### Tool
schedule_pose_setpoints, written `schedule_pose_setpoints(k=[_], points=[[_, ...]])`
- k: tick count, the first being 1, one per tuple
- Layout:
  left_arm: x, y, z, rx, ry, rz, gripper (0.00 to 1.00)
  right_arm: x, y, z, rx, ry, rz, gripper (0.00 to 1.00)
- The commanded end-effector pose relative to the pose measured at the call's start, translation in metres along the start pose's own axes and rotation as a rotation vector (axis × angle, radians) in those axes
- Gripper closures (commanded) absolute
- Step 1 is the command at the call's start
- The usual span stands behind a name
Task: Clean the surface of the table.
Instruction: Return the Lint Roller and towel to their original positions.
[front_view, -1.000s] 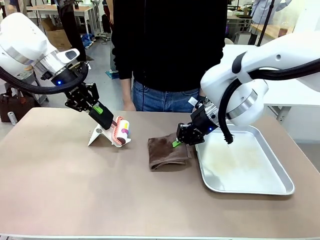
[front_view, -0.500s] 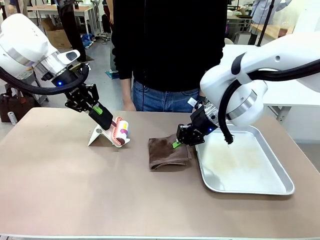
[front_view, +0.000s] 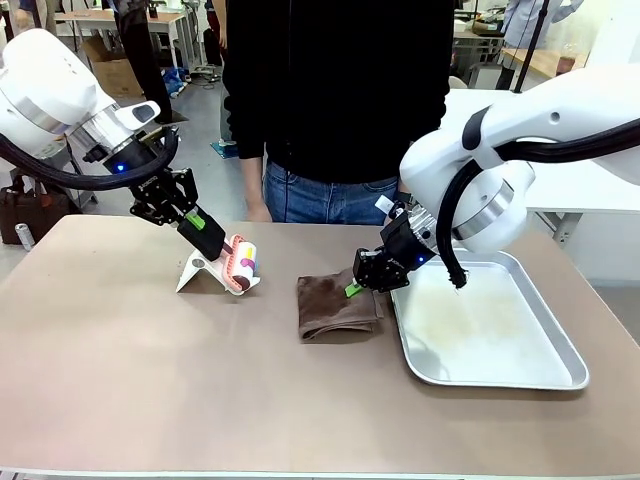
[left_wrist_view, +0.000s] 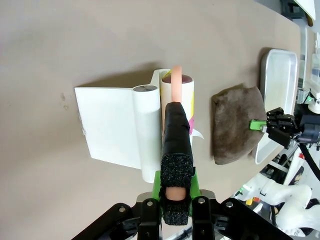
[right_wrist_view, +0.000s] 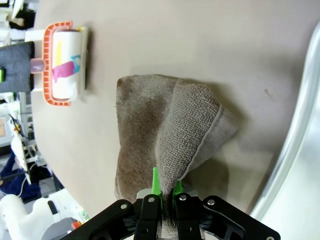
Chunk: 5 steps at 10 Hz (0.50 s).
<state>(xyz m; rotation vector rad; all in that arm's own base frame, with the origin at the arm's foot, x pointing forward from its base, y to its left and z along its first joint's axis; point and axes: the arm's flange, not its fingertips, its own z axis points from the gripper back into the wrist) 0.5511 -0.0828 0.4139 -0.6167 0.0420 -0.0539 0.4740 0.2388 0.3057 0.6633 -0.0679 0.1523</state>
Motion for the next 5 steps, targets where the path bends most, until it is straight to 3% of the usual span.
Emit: schedule_pose_setpoints(k=[1, 5], points=[[0.0065, -0.0021, -0.0032, 0.015, -0.005, 0.026, 0.78, 0.0050, 0.0001, -0.0016, -0.004, 0.007, 0.007, 0.93], [0.0052, -0.0031, -0.0022, 0.012, -0.029, 0.086, 0.78, 0.0058, -0.0007, -0.0025, -0.002, 0.010, 0.003, 0.93]])
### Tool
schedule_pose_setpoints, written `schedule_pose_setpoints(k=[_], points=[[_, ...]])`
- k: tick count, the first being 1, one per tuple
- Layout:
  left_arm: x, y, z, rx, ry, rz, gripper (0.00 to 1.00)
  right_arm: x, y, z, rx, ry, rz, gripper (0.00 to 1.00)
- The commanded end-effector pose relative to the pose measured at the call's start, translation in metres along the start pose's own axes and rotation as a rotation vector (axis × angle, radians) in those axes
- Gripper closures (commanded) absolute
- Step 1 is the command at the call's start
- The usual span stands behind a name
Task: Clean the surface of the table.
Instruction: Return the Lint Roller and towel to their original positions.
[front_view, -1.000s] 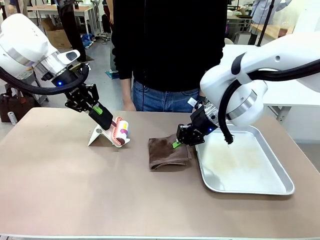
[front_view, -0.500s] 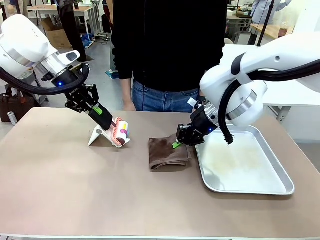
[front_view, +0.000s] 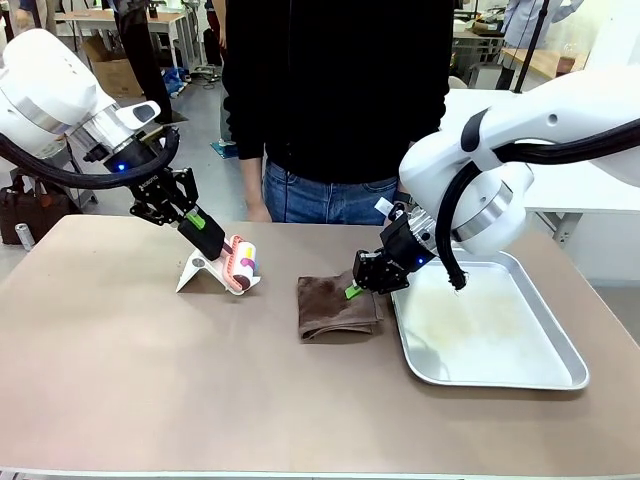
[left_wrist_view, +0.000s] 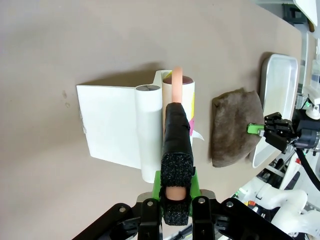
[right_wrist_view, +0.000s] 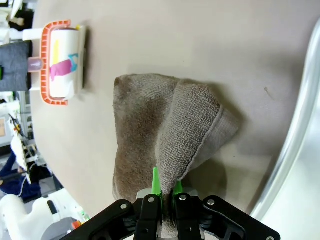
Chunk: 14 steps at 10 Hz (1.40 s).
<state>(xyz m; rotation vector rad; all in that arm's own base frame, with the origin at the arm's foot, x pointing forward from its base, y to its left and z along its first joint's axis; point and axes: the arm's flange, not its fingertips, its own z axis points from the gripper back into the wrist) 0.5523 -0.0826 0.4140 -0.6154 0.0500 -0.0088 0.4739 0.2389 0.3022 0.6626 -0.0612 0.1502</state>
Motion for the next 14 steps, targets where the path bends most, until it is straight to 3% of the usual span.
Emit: schedule_pose_setpoints(k=[1, 6, 7, 8, 9, 10, 12, 13, 14], points=[[0.002, -0.004, -0.002, 0.021, -0.035, 0.040, 0.78, 0.006, 0.001, 0.000, -0.001, 0.005, 0.008, 0.93], [-0.003, -0.002, -0.001, 0.031, -0.046, 0.008, 0.78, 0.005, 0.001, 0.000, -0.001, 0.004, 0.007, 0.93], [-0.003, -0.001, 0.000, 0.033, -0.041, 0.009, 0.54, 0.005, 0.001, -0.001, 0.002, 0.013, 0.003, 0.93], [-0.004, -0.001, 0.000, 0.033, -0.039, 0.010, 0.20, 0.005, 0.001, -0.001, 0.009, 0.016, 0.004, 0.54], [-0.004, 0.000, 0.002, 0.031, -0.044, 0.011, 0.00, 0.005, 0.002, -0.001, 0.015, 0.023, 0.005, 0.37], [-0.004, 0.000, 0.003, 0.031, -0.048, 0.014, 0.00, 0.005, 0.002, 0.000, 0.016, 0.024, 0.005, 0.00], [-0.005, 0.001, 0.006, 0.035, -0.065, 0.024, 0.00, 0.005, 0.003, 0.000, 0.020, 0.019, 0.009, 0.00], [-0.006, 0.002, 0.011, 0.030, -0.070, 0.023, 0.00, 0.004, 0.004, 0.001, 0.020, 0.016, 0.015, 0.11], [-0.010, 0.003, 0.017, 0.013, -0.073, 0.018, 0.00, 0.003, 0.006, 0.004, 0.028, 0.003, 0.031, 0.01]])
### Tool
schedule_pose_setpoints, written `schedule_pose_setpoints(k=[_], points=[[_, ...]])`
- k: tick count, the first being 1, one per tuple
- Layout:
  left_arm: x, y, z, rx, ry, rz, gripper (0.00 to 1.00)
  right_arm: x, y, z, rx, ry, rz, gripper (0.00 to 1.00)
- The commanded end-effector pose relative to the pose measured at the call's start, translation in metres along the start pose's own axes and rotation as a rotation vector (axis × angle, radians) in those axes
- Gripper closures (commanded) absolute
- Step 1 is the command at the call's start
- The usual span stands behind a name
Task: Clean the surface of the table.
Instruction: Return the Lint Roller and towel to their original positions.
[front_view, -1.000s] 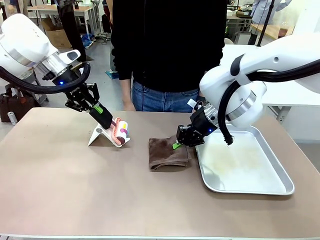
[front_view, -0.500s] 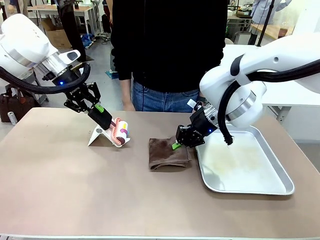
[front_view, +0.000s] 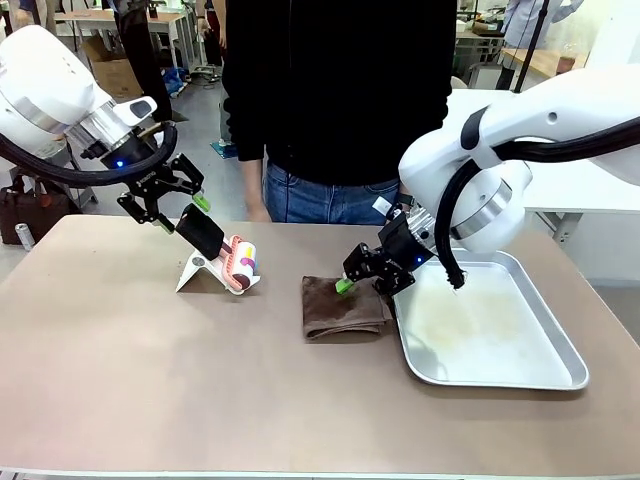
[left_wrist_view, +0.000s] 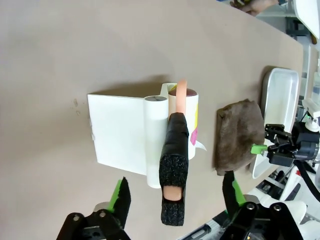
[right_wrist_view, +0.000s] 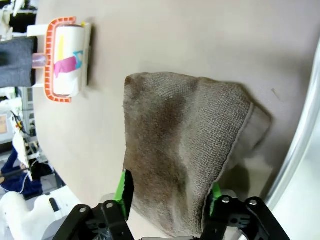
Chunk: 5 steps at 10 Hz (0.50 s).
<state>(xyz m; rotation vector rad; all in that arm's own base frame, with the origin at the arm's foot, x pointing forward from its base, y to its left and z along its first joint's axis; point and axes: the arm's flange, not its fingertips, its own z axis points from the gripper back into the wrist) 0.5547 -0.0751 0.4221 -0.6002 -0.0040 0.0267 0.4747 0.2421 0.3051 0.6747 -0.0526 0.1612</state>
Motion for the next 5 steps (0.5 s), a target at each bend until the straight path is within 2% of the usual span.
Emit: schedule_pose_setpoints(k=[1, 3, 5], points=[[-0.016, 0.003, 0.016, -0.028, -0.020, -0.009, 0.00, -0.002, 0.008, 0.011, 0.034, -0.041, 0.073, 0.00], [-0.031, 0.004, 0.036, -0.069, -0.051, -0.037, 0.00, -0.011, 0.028, 0.031, 0.000, -0.085, 0.162, 0.00], [-0.053, 0.004, 0.052, -0.116, -0.081, -0.087, 0.00, -0.015, 0.054, 0.046, -0.121, -0.090, 0.227, 0.00]])
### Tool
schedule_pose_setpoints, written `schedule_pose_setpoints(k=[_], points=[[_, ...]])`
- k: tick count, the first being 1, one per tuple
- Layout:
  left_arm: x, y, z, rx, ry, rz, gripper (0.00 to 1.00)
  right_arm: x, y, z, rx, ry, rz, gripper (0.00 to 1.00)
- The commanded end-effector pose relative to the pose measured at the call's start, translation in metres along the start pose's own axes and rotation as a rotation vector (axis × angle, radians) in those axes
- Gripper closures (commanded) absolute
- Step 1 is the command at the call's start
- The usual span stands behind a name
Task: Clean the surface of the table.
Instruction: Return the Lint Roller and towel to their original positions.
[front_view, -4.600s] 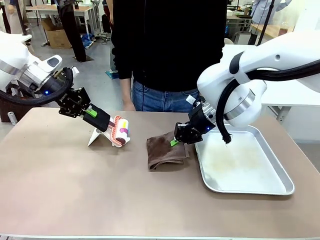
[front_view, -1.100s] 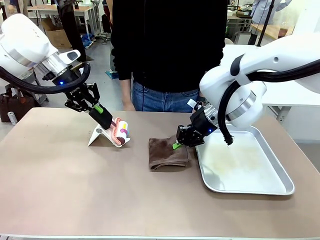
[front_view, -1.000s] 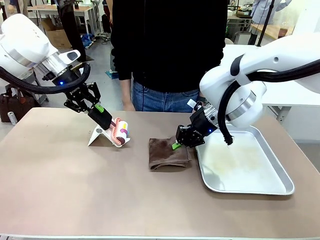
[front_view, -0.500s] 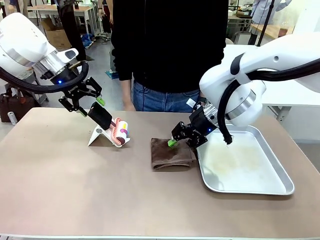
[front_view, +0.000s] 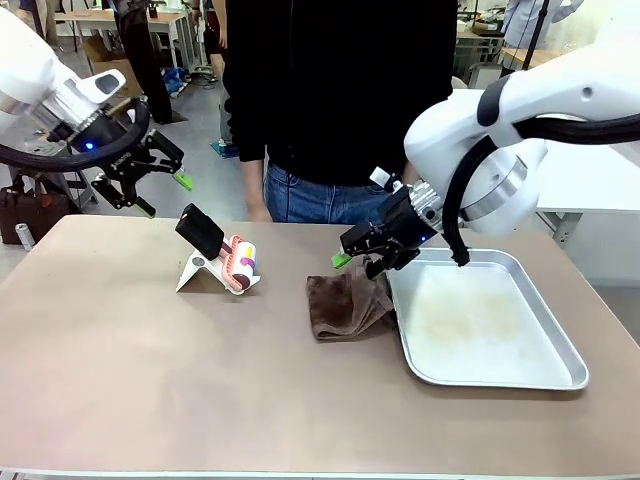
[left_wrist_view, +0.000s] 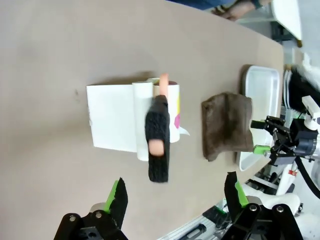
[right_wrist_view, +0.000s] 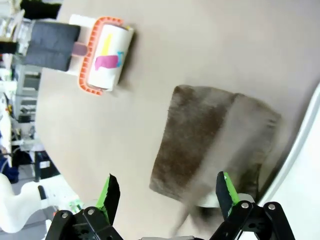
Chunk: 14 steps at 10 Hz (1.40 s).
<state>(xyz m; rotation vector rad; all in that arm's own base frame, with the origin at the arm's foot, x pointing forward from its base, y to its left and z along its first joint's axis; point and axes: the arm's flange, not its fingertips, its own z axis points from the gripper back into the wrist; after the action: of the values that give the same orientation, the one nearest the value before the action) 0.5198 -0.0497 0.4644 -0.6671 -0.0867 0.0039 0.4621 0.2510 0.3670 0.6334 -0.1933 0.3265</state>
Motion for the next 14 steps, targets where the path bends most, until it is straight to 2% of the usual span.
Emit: schedule_pose_setpoints(k=[1, 2, 3, 4, 5, 7, 9, 10, 12, 14], points=[[-0.027, 0.007, 0.008, -0.063, -0.019, -0.057, 0.00, -0.007, 0.017, 0.010, -0.110, -0.018, 0.049, 0.00], [-0.034, 0.010, 0.016, -0.082, -0.032, -0.073, 0.00, -0.008, 0.021, 0.019, -0.112, -0.029, 0.046, 0.00], [-0.042, 0.015, 0.027, -0.122, -0.020, -0.080, 0.00, -0.012, 0.021, 0.027, -0.064, -0.033, 0.027, 0.00], [-0.052, 0.026, 0.043, -0.195, 0.012, -0.074, 0.00, -0.020, 0.017, 0.043, 0.067, 0.002, 0.002, 0.00], [-0.068, 0.039, 0.062, -0.295, 0.089, -0.087, 0.00, -0.030, 0.005, 0.067, 0.186, 0.010, -0.068, 0.00], [-0.097, 0.069, 0.089, -0.432, 0.231, -0.126, 0.01, -0.049, -0.018, 0.105, 0.356, -0.036, -0.172, 0.00], [-0.122, 0.102, 0.101, -0.549, 0.318, -0.137, 0.01, -0.075, -0.039, 0.143, 0.544, -0.045, -0.190, 0.00], [-0.133, 0.121, 0.104, -0.617, 0.308, -0.124, 0.01, -0.090, -0.053, 0.160, 0.636, -0.039, -0.196, 0.00], [-0.145, 0.158, 0.108, -0.753, 0.323, -0.097, 0.01, -0.113, -0.086, 0.186, 0.725, -0.035, -0.269, 0.00], [-0.151, 0.198, 0.109, -0.870, 0.264, -0.046, 0.01, -0.136, -0.123, 0.206, 0.809, -0.037, -0.320, 0.00]])
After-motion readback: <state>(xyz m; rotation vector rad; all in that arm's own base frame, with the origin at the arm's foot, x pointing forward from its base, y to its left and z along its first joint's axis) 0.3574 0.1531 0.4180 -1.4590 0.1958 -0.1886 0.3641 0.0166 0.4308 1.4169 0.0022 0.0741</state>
